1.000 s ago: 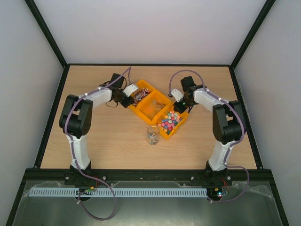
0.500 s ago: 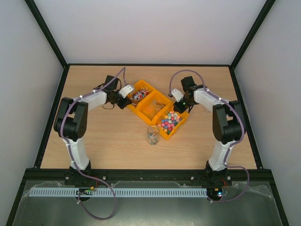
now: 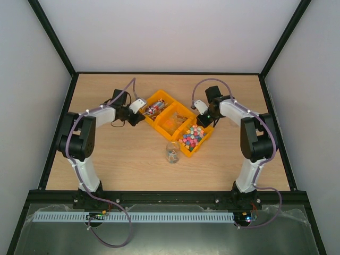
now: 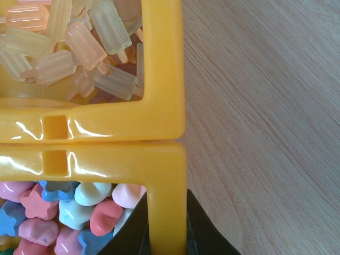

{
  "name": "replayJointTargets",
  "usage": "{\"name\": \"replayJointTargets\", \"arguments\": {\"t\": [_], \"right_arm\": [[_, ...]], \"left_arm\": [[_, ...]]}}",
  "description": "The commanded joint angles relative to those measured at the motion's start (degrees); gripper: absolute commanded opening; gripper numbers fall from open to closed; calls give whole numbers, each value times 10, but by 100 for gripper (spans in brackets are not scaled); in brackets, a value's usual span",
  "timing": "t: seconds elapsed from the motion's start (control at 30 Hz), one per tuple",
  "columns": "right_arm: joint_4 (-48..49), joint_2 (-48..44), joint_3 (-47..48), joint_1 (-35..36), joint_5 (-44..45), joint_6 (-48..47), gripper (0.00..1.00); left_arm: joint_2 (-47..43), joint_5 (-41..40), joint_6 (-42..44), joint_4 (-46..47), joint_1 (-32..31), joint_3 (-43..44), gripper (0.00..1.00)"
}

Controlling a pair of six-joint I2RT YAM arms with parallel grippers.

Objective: Pack the candies

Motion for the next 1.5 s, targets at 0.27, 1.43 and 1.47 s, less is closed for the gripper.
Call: {"name": "replayJointTargets", "arguments": {"t": [0.27,1.43,1.47], "right_arm": [[4,12,38,-16,31,61,17],[-52,-253,-63,-39,-229,-88,99],[-48,-265,-76,-37,-256,-96,100]], "left_arm": [[-57,33,30,-24,15,16,2],[-338,123,404,-472,7,6,2],[-342,119,406,-477,2,5,2]]}}
